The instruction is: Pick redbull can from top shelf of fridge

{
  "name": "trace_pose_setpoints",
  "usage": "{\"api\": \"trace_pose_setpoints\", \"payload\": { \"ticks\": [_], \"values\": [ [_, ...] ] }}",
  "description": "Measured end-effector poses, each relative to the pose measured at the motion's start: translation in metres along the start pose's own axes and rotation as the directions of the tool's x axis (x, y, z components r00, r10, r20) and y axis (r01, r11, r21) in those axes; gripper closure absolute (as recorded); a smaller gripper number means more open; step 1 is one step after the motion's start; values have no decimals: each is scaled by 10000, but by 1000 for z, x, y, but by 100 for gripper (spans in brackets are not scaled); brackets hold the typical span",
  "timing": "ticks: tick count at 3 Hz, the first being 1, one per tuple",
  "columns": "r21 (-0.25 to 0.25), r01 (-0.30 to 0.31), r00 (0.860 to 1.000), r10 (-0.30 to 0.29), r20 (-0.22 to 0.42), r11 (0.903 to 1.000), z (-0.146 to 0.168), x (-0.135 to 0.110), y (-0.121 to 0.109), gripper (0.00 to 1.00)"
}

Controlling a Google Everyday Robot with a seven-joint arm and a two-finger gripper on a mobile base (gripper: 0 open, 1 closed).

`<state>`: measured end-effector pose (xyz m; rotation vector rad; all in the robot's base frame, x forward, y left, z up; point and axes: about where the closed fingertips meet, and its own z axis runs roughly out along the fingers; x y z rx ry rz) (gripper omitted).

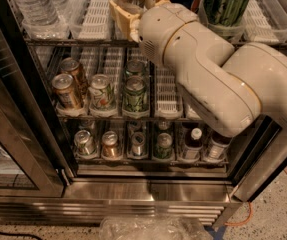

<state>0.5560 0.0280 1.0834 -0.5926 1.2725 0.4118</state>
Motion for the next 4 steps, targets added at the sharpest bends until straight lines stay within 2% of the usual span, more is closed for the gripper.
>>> {"api": "trace_pose_setpoints", "payload": {
  "ticks": [1, 2, 4],
  "values": [
    [-51, 135, 9993, -133, 360, 9999, -7, -16, 6, 100],
    [-125, 210, 9995, -207, 235, 9997, -15, -16, 16, 100],
    [-479, 105, 9969, -143, -778, 9988, -43, 10, 38, 100]
  ]
}}
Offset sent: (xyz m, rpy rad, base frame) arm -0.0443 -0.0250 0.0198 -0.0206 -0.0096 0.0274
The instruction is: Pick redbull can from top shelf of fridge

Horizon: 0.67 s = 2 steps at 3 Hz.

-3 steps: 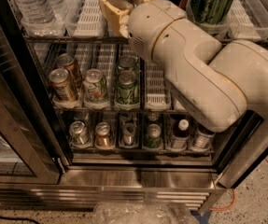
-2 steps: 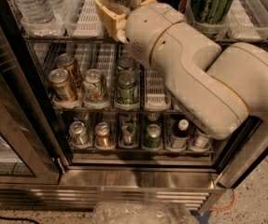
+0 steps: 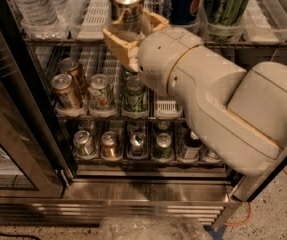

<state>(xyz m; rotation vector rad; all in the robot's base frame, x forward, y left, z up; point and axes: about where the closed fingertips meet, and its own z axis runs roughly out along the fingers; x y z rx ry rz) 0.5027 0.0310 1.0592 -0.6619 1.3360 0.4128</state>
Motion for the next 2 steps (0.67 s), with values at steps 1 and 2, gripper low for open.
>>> {"api": "trace_pose_setpoints", "payload": {
  "ticks": [1, 2],
  "values": [
    [-256, -208, 9980, 192, -598, 9995, -40, -5, 3, 100],
    [-448, -124, 9976, 93, -690, 9989, -42, -3, 15, 100]
  ]
}}
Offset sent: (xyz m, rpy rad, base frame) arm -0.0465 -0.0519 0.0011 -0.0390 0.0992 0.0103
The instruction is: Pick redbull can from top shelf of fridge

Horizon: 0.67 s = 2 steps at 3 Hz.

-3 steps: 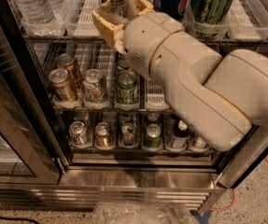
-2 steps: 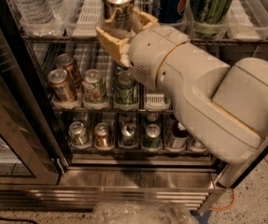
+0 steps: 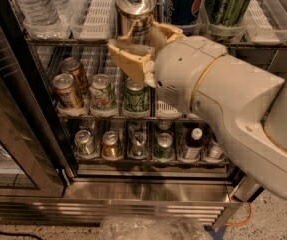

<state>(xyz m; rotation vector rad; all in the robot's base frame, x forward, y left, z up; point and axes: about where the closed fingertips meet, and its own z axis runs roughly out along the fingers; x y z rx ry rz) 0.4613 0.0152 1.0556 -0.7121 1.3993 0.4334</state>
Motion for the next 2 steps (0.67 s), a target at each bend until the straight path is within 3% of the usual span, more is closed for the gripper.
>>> {"api": "trace_pose_setpoints", "payload": {
  "ticks": [1, 2],
  "values": [
    [-138, 19, 10000, -19, -13, 9999, -11, 7, 27, 100],
    [-284, -346, 9987, 335, -378, 9990, -29, 27, 54, 100]
  ]
}}
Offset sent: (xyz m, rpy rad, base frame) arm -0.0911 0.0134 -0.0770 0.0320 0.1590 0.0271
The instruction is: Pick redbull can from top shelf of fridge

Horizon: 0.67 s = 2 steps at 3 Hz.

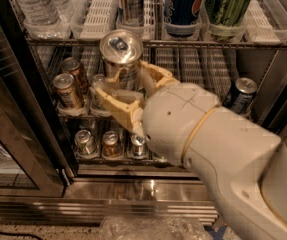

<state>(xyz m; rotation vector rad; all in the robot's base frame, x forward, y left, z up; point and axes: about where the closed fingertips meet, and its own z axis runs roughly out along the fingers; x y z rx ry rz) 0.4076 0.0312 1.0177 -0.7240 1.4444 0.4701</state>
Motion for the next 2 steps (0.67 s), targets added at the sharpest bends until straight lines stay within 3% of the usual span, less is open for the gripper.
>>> {"api": "trace_pose_setpoints", "payload": {
  "ticks": [1, 2],
  "values": [
    [-773, -746, 9965, 715, -430, 9942, -16, 15, 33, 100],
    [-773, -746, 9965, 715, -430, 9942, -16, 15, 33, 100]
  ]
}}
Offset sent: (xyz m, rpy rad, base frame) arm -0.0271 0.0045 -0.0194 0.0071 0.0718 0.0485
